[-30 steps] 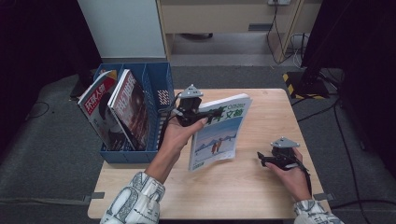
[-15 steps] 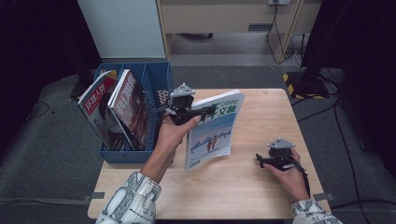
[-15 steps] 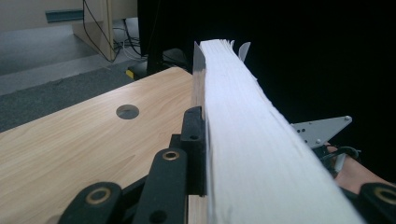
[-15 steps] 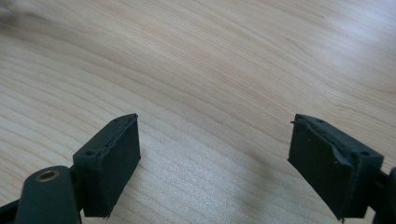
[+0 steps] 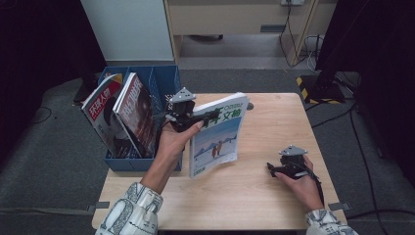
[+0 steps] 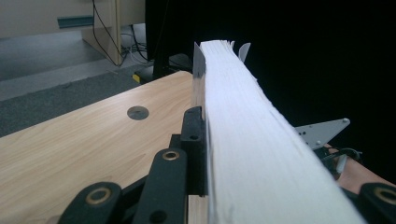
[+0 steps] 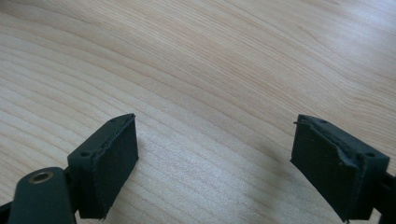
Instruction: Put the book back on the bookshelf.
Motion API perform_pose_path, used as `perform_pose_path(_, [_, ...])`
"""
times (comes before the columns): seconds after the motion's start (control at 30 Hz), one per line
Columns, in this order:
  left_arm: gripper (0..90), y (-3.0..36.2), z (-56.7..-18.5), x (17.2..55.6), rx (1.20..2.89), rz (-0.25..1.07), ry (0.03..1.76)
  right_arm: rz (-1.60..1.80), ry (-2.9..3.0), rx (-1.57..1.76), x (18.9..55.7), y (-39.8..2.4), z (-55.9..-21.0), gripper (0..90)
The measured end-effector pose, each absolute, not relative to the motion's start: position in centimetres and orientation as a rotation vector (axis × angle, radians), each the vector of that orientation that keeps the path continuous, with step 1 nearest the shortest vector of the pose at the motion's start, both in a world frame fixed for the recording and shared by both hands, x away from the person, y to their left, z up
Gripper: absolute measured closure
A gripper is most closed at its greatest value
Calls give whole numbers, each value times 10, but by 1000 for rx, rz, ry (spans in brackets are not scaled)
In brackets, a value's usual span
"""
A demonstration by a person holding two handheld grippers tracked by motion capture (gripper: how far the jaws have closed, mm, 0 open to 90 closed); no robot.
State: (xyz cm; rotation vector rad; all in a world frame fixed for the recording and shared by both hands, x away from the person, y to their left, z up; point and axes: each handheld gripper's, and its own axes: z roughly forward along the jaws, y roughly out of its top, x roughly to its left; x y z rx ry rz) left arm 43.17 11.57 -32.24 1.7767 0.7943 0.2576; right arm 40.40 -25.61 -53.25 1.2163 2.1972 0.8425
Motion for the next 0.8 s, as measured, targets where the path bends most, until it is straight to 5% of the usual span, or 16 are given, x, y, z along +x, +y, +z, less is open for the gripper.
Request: perform_pose_path(0.8, [733,146,-298,419,1724,319,816,921,2151,1302,405,-264,-538,140])
